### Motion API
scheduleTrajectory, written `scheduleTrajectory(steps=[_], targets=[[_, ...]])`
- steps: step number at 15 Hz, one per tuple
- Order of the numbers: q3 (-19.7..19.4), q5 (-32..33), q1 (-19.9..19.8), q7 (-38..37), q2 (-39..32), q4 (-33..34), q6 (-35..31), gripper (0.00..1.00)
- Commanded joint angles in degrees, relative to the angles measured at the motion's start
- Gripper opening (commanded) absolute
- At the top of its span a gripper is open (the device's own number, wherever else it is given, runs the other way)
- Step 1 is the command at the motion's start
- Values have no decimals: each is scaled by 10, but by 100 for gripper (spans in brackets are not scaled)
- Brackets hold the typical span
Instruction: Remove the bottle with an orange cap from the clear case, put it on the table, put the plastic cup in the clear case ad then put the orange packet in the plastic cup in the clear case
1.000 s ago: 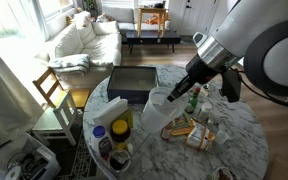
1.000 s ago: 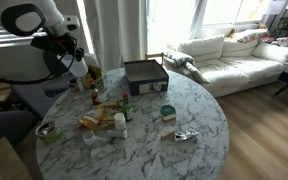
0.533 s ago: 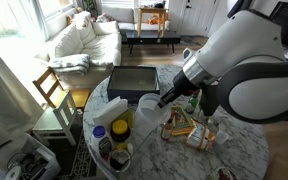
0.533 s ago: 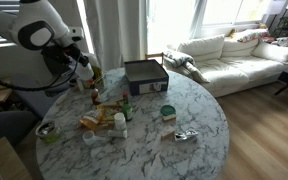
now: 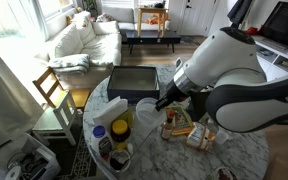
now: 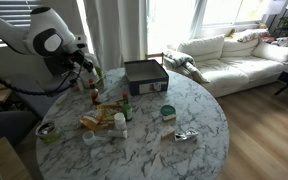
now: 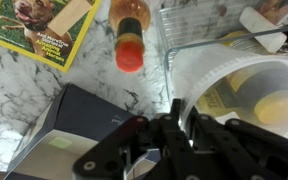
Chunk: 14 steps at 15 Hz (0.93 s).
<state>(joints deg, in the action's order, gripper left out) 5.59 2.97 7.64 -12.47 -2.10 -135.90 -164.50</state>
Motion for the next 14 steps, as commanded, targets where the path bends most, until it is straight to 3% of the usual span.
scheduleTrajectory(steps=[1,7,9,14], targets=[[4,17,9,-19,-28,23,4,39],[-7,44,11,-36,-13,39,22,83],[-1,5,3,1,15,34,46,98],[-12,-3,-22,-4,104,1,139,100]])
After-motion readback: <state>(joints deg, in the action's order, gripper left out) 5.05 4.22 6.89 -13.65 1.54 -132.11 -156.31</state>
